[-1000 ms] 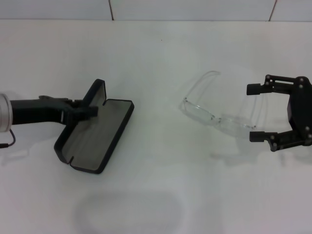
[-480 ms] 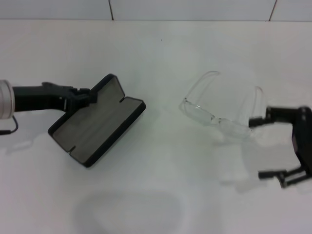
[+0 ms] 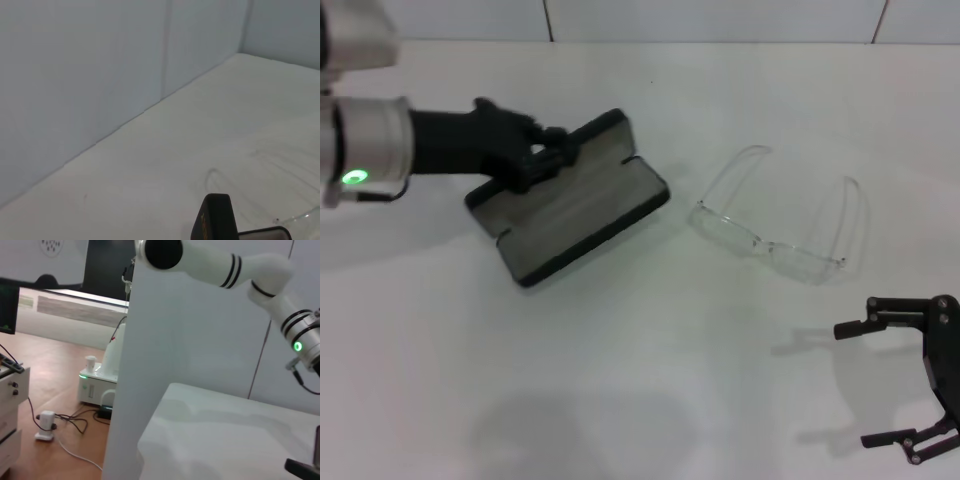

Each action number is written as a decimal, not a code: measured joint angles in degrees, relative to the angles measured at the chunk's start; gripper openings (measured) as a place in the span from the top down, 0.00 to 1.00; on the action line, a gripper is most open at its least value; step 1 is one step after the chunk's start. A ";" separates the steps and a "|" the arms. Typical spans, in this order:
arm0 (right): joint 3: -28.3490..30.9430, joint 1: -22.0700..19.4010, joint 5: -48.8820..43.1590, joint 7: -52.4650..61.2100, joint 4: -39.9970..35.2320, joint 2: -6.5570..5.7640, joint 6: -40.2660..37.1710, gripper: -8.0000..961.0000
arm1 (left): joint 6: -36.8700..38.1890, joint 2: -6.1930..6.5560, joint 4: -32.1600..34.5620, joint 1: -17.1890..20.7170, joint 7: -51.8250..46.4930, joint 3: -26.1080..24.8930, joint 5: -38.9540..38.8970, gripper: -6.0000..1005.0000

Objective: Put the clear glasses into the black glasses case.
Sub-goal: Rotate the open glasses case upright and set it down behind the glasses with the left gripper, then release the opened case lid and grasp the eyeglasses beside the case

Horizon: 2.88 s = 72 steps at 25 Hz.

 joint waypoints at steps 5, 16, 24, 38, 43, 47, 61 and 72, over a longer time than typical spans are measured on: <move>0.04 -1.53 -0.10 -2.68 -0.02 0.08 0.09 0.08 | -5.98 -0.08 -2.02 -3.99 4.92 3.78 2.48 0.78; 0.17 -1.90 -0.10 -3.13 -0.02 0.07 0.10 0.08 | -9.30 -0.03 -2.56 -9.00 6.80 14.98 3.96 0.78; 0.17 -1.99 -0.03 -3.17 -0.01 0.20 0.00 0.08 | -7.57 -0.16 -2.37 -9.68 6.72 20.97 3.50 0.78; 3.62 -3.56 -0.13 -2.15 -0.41 0.62 -0.86 0.08 | -7.02 -0.42 3.03 -7.81 5.38 24.92 3.33 0.78; 4.09 -3.53 0.12 -0.31 -0.63 0.72 -0.71 0.08 | -7.01 -0.44 8.61 -3.33 6.30 25.66 -0.94 0.67; 7.73 -3.17 0.28 6.44 -4.98 1.48 -0.49 0.08 | -6.86 -0.33 10.70 2.53 10.91 25.55 -14.90 0.58; 3.84 11.77 -34.36 60.63 -39.42 6.75 8.51 0.08 | 2.66 -0.21 -13.53 15.04 42.49 25.38 -58.17 0.38; -17.74 15.83 -42.03 69.19 -35.93 7.24 18.07 0.11 | 5.90 -0.07 -18.85 15.70 45.32 24.01 -60.62 0.38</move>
